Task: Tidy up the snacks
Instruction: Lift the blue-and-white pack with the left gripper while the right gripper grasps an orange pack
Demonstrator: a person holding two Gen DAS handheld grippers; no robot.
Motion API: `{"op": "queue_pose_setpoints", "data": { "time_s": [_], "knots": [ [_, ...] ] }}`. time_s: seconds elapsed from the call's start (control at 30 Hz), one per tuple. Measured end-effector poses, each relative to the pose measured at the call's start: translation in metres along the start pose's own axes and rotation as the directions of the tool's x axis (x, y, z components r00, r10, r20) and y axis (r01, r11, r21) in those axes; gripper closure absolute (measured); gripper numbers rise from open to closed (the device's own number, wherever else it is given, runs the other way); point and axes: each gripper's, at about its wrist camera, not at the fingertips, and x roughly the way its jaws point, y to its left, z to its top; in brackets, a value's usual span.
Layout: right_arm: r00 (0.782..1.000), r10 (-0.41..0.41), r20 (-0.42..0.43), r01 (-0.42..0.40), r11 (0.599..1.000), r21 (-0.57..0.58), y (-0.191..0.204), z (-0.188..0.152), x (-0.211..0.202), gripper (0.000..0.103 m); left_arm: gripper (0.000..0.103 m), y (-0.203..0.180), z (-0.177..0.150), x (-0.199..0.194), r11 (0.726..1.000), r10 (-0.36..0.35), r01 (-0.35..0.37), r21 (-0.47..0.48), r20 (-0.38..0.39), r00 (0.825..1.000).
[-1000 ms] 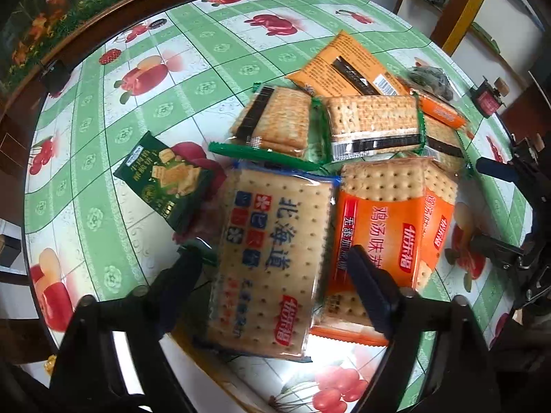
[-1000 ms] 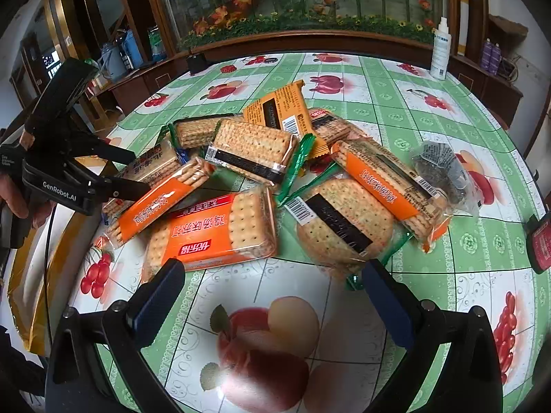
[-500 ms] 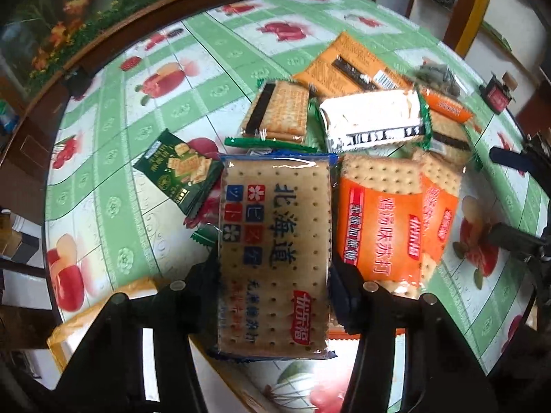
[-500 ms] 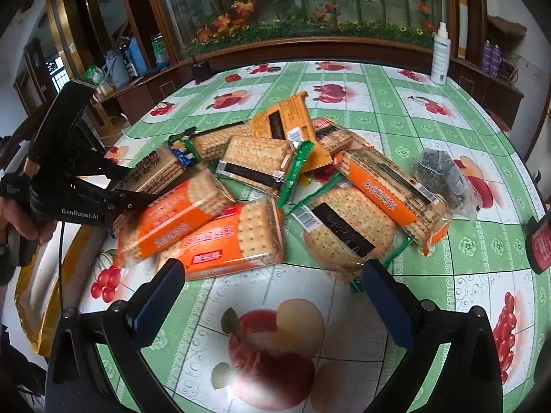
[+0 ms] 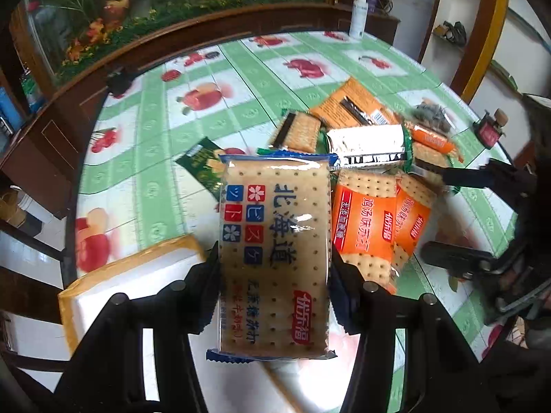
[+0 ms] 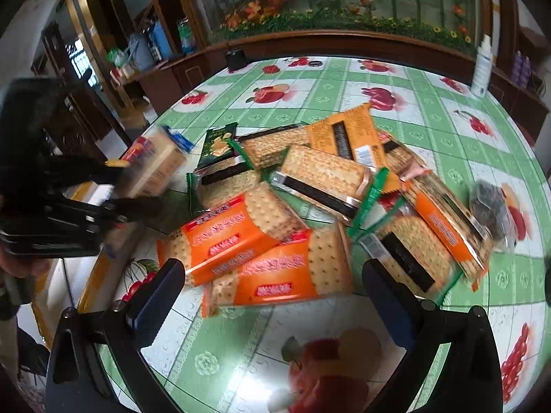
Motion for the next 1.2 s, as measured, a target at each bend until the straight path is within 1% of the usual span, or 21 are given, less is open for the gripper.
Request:
{"op": "queue_pose_setpoints", "data": {
  "time_s": [0.07, 0.17, 0.2, 0.27, 0.3, 0.37, 0.43, 0.5, 0.53, 0.63, 0.67, 0.7, 0.73, 0.8, 0.87, 0.9, 0.93, 0.97, 1.0, 1.1, 1.2],
  "knots": [
    [1.000, 0.003, 0.001, -0.003, 1.000, -0.023, 0.009, 0.009, 0.002, 0.001, 0.047, 0.006, -0.003, -0.010, 1.000, 0.018, -0.018, -0.003, 0.010, 1.000],
    [0.998, -0.054, 0.008, 0.055, 0.996, -0.074, 0.020, 0.025, 0.007, 0.001, 0.047, 0.015, -0.010, -0.025, 0.999, 0.043, -0.043, -0.007, 0.023, 0.999],
    [0.998, -0.068, -0.002, 0.068, 0.995, -0.073, 0.022, 0.030, 0.012, 0.001, 0.047, 0.018, -0.012, -0.028, 0.999, 0.048, -0.048, -0.010, 0.026, 0.998],
    [0.998, -0.065, -0.022, 0.064, 0.996, -0.059, 0.027, 0.038, 0.023, 0.001, 0.047, 0.024, -0.016, -0.034, 0.998, 0.053, -0.052, -0.021, 0.034, 0.998],
    [0.997, -0.074, -0.026, 0.072, 0.995, -0.070, 0.031, 0.041, 0.027, 0.001, 0.047, 0.026, -0.017, -0.035, 0.998, 0.052, -0.051, -0.026, 0.036, 0.998],
    [0.992, -0.118, -0.037, 0.112, 0.985, -0.135, 0.046, 0.044, 0.041, 0.001, 0.047, 0.030, -0.021, -0.036, 0.998, 0.051, -0.050, -0.039, 0.040, 0.998],
    [0.985, -0.161, -0.068, 0.144, 0.968, -0.207, 0.061, 0.042, 0.057, 0.001, 0.047, 0.033, -0.025, -0.036, 0.998, 0.050, -0.048, -0.052, 0.039, 0.998],
    [0.976, -0.189, -0.103, 0.153, 0.945, -0.290, 0.074, 0.034, 0.070, 0.001, 0.047, 0.035, -0.028, -0.036, 0.997, 0.046, -0.044, -0.062, 0.037, 0.998],
    [0.973, -0.209, -0.095, 0.166, 0.926, -0.338, 0.078, 0.028, 0.069, 0.002, 0.047, 0.037, -0.030, -0.035, 0.997, 0.046, -0.043, -0.066, 0.036, 0.998],
    [0.962, -0.261, -0.077, 0.208, 0.890, -0.406, 0.075, 0.014, 0.051, 0.002, 0.047, 0.037, -0.033, -0.035, 0.997, 0.042, -0.039, -0.067, 0.037, 0.998],
    [0.953, -0.295, -0.068, 0.241, 0.875, -0.421, 0.068, 0.007, 0.042, 0.001, 0.047, 0.037, -0.033, -0.036, 0.997, 0.038, -0.036, -0.065, 0.039, 0.998],
    [0.948, -0.313, -0.063, 0.259, 0.869, -0.421, 0.063, 0.004, 0.036, 0.001, 0.047, 0.035, -0.033, -0.035, 0.997, 0.035, -0.032, -0.063, 0.042, 0.999],
    [0.948, -0.314, -0.061, 0.264, 0.876, -0.404, 0.053, 0.001, 0.028, 0.001, 0.047, 0.034, -0.032, -0.035, 0.998, 0.030, -0.027, -0.060, 0.047, 0.998],
    [0.951, -0.304, -0.060, 0.268, 0.903, -0.336, 0.032, -0.003, 0.012, 0.001, 0.047, 0.030, -0.031, -0.034, 0.998, 0.014, -0.011, -0.056, 0.056, 0.998],
    [0.953, -0.298, -0.060, 0.275, 0.929, -0.245, 0.013, -0.004, 0.001, 0.001, 0.047, 0.027, -0.029, -0.030, 0.998, -0.001, 0.005, -0.059, 0.060, 0.998],
    [0.963, -0.263, -0.060, 0.247, 0.950, -0.189, 0.006, -0.002, -0.002, 0.001, 0.047, 0.025, -0.029, -0.029, 0.998, -0.004, 0.008, -0.061, 0.062, 0.998],
    [0.976, -0.210, -0.060, 0.200, 0.969, -0.148, 0.005, -0.003, -0.006, 0.001, 0.047, 0.023, -0.028, -0.028, 0.998, -0.008, 0.012, -0.062, 0.063, 0.998],
    [0.987, -0.148, -0.062, 0.140, 0.983, -0.115, 0.007, -0.003, -0.008, 0.001, 0.047, 0.022, -0.028, -0.028, 0.998, -0.012, 0.016, -0.061, 0.064, 0.998],
    [0.991, -0.116, -0.066, 0.109, 0.989, -0.102, 0.013, -0.004, -0.007, 0.001, 0.047, 0.021, -0.029, -0.029, 0.998, -0.012, 0.017, -0.060, 0.067, 0.998],
    [0.990, -0.123, -0.070, 0.114, 0.986, -0.124, 0.041, -0.003, 0.010, 0.001, 0.047, 0.022, -0.032, -0.034, 0.998, -0.013, 0.018, -0.062, 0.079, 0.997],
    [0.993, -0.084, -0.086, 0.074, 0.991, -0.115, 0.062, -0.002, 0.027, 0.003, 0.047, 0.031, -0.039, -0.043, 0.997, -0.002, 0.009, -0.075, 0.093, 0.996]
  ]
}}
